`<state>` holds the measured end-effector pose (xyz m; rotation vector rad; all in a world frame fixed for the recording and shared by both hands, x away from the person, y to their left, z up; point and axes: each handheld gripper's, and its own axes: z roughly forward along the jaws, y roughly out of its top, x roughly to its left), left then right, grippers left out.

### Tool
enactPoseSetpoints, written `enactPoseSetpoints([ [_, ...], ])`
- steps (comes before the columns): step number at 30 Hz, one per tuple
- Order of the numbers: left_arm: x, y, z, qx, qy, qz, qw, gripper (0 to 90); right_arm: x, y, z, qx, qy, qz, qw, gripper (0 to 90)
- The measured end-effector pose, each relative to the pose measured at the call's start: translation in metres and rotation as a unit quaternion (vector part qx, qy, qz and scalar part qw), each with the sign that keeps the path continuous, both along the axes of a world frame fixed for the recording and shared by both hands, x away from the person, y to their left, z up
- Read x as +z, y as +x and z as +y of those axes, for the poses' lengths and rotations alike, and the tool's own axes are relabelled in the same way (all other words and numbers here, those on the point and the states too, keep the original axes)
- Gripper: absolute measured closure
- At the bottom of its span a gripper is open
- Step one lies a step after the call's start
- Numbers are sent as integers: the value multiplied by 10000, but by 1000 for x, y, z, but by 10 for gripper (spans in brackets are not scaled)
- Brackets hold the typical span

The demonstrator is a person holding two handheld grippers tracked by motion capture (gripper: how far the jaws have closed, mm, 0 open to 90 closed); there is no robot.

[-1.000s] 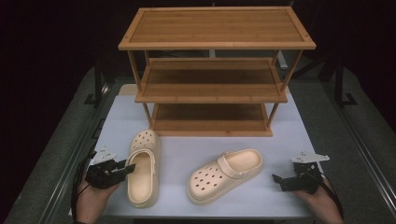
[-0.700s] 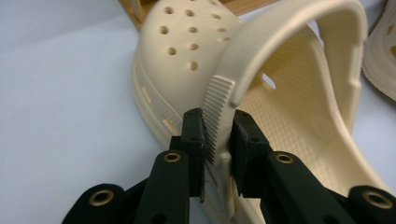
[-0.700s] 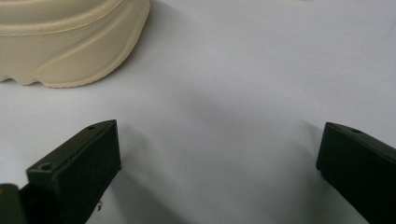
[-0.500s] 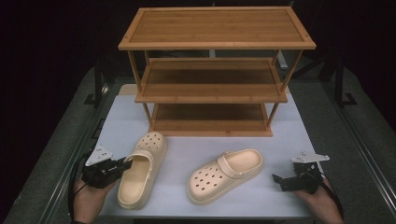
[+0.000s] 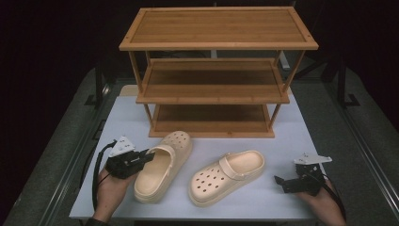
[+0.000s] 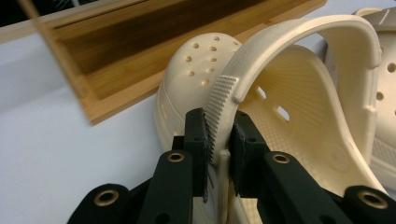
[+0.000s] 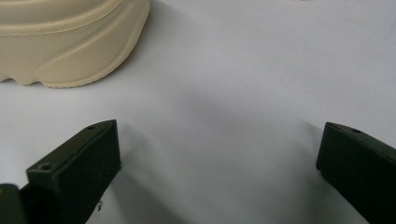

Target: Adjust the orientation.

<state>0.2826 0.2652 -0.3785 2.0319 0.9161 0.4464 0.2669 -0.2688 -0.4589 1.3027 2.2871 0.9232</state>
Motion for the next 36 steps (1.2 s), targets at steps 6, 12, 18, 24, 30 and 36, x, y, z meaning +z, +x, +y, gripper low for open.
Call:
enactPoseSetpoints([
  [6, -6, 11, -16, -201, 7, 9, 9998, 789, 0, 0, 0, 4, -1, -4, 10000, 0],
  [12, -12, 11, -17, -263, 1, 128, 9996, 782, 0, 0, 0, 6, 0, -8, 10000, 0],
  [18, -19, 8, -13, -317, -71, 340, 9989, 770, 0, 0, 0, 1, -1, -2, 10000, 0],
  [24, -20, 7, -12, -343, -167, 386, 9985, 738, 0, 0, 0, 4, -2, -4, 10000, 0],
  [30, -20, 5, -7, -358, -133, 482, 9981, 529, 0, 0, 0, 7, -7, -1, 10000, 0],
  [36, -19, -1, 5, -306, -105, 516, 9981, 254, 0, 0, 0, 6, -3, 1, 10000, 0],
])
